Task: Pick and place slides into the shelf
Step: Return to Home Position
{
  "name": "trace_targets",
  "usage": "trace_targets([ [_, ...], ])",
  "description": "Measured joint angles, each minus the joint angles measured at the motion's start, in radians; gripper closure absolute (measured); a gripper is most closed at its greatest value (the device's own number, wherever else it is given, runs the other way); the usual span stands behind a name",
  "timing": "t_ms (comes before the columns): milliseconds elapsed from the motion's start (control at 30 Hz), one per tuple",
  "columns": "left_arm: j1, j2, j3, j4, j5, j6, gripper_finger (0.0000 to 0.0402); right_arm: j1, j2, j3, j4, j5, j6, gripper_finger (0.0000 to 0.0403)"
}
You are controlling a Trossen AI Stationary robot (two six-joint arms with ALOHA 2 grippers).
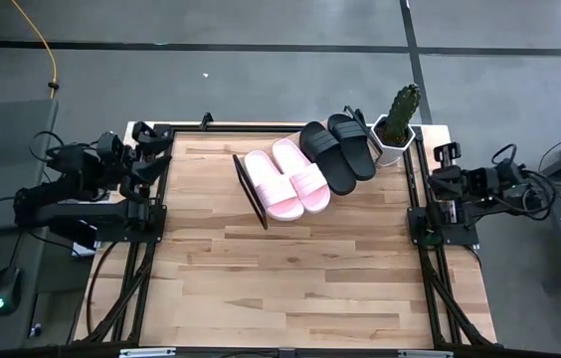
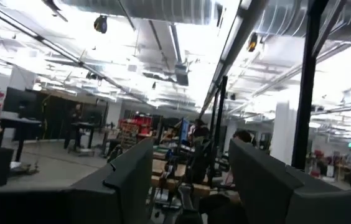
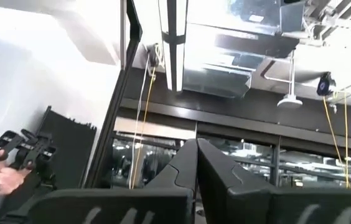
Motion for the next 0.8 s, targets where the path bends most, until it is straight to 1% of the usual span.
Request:
trace_targets([
  [200, 0.0, -0.048, -0.118, 0.122, 0.017, -0.035, 0.0202, 0.0, -0.028, -0.113, 0.151, 0.0, 0.016, 0.0403],
  [400, 0.0, -0.093, -0.213, 0.178, 0.058, -0.101, 0.0202, 0.0, -0.028, -0.228, 0.3, 0.001, 0.028, 0.0403],
  [633, 0.0, -0.117, -0.316, 0.273, 0.078, -0.125, 0.0202, 0.0, -0.028, -0.37, 0.531, 0.005, 0.033, 0.0403],
  [700, 0.0, -0.117, -0.345, 0.299, 0.089, -0.139, 0.0202, 0.0, -0.028, -0.398, 0.556, 0.009, 0.038, 0.0403],
  [800, 0.0, -0.117, -0.39, 0.345, 0.109, -0.146, 0.0202, 0.0, -0.028, -0.403, 0.528, 0.021, 0.047, 0.0403],
])
